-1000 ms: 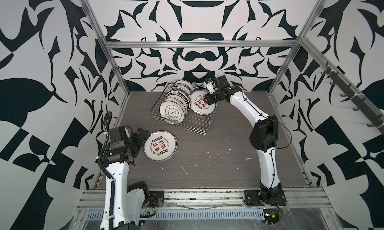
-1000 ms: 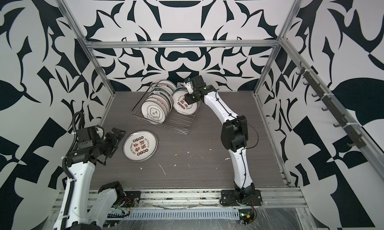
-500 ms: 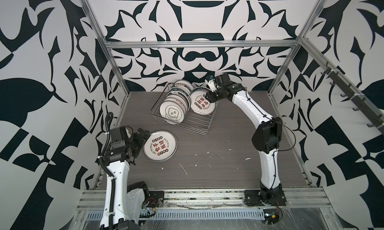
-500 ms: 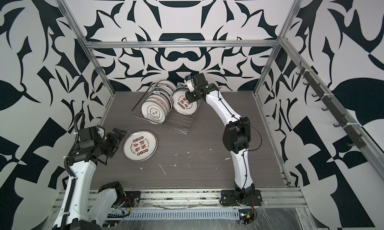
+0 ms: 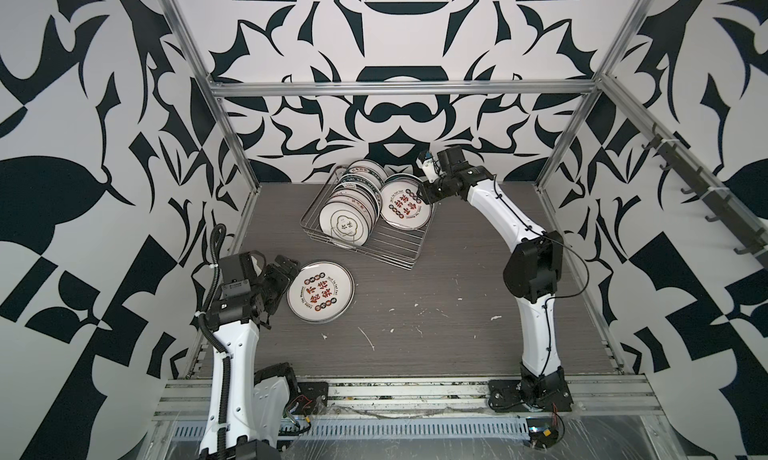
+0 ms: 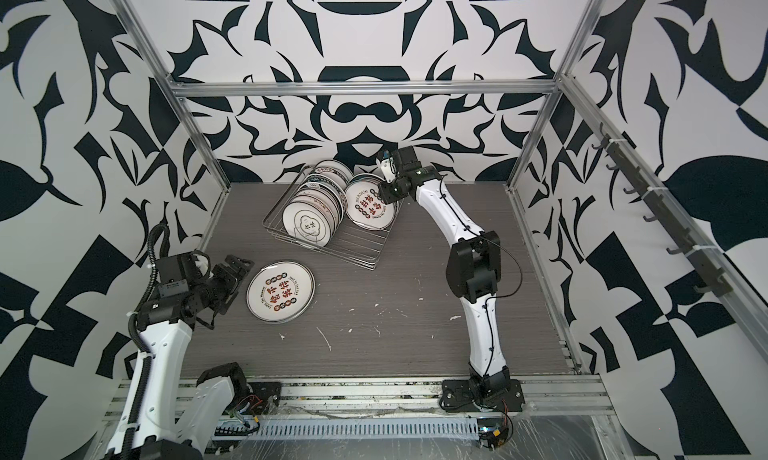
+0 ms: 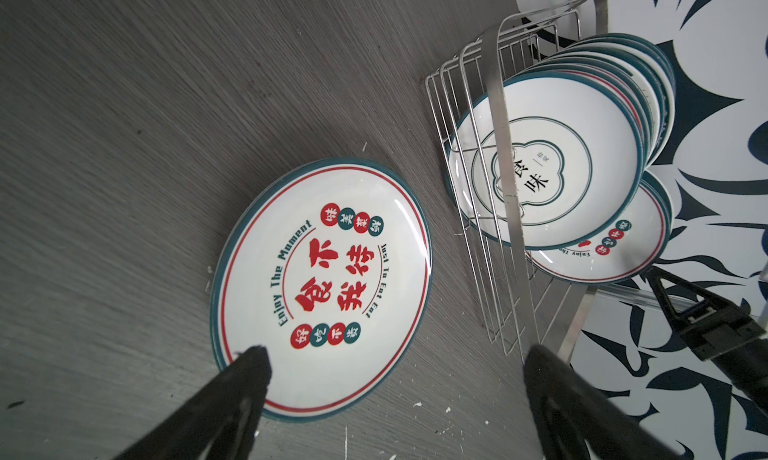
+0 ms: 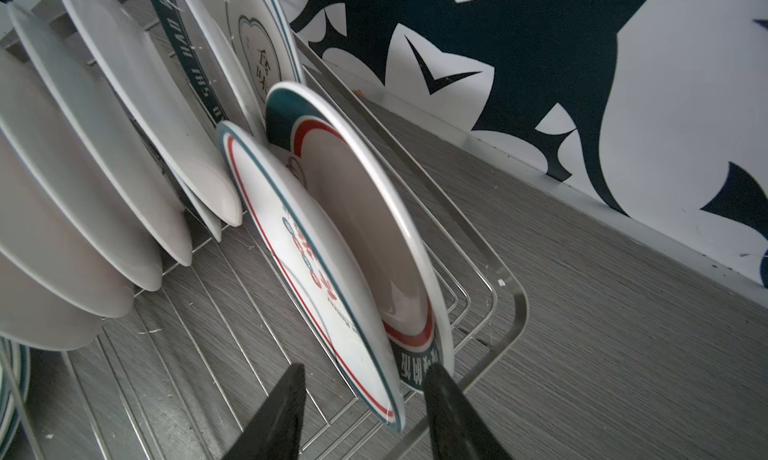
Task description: Unload the plates from the dish rack
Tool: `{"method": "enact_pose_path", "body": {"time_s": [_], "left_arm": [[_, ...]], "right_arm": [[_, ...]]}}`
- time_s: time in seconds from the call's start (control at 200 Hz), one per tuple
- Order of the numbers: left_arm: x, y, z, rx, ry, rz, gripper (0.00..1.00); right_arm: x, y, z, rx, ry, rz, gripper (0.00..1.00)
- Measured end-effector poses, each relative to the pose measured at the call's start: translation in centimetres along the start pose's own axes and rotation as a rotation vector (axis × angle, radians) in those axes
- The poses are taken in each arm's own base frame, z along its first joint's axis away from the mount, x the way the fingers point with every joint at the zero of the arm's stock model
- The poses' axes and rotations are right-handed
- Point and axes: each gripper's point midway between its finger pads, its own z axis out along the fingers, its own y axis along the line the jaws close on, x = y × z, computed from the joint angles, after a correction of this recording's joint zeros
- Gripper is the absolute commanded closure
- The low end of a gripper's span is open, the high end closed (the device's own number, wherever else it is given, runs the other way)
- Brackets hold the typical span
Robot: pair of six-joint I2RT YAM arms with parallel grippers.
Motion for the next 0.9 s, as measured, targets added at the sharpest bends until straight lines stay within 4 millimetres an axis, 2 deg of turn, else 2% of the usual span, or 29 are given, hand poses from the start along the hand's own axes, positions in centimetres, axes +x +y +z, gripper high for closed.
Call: {"method": "enact_pose_path", "body": {"time_s": [0.28,0.55,0.9], "left_arm": [[0.2,0.3,0.6,-0.004,0.016,-0.008,0.01],[0.4,0.7,0.9,-0.011,0.022,-0.011,0.01],[0.4,0.8,0.9,-0.012,0.023,-0.011,0.01]], "right_arm": [[0.1,0.7,0.5,-0.042,-0.001,0.020,0.53],[0.0,0.8,0.7,-0.068,-0.010,0.034,0.62],[2.2,0.4,3.7,-0.080,0.050,0.040,0.71]]}}
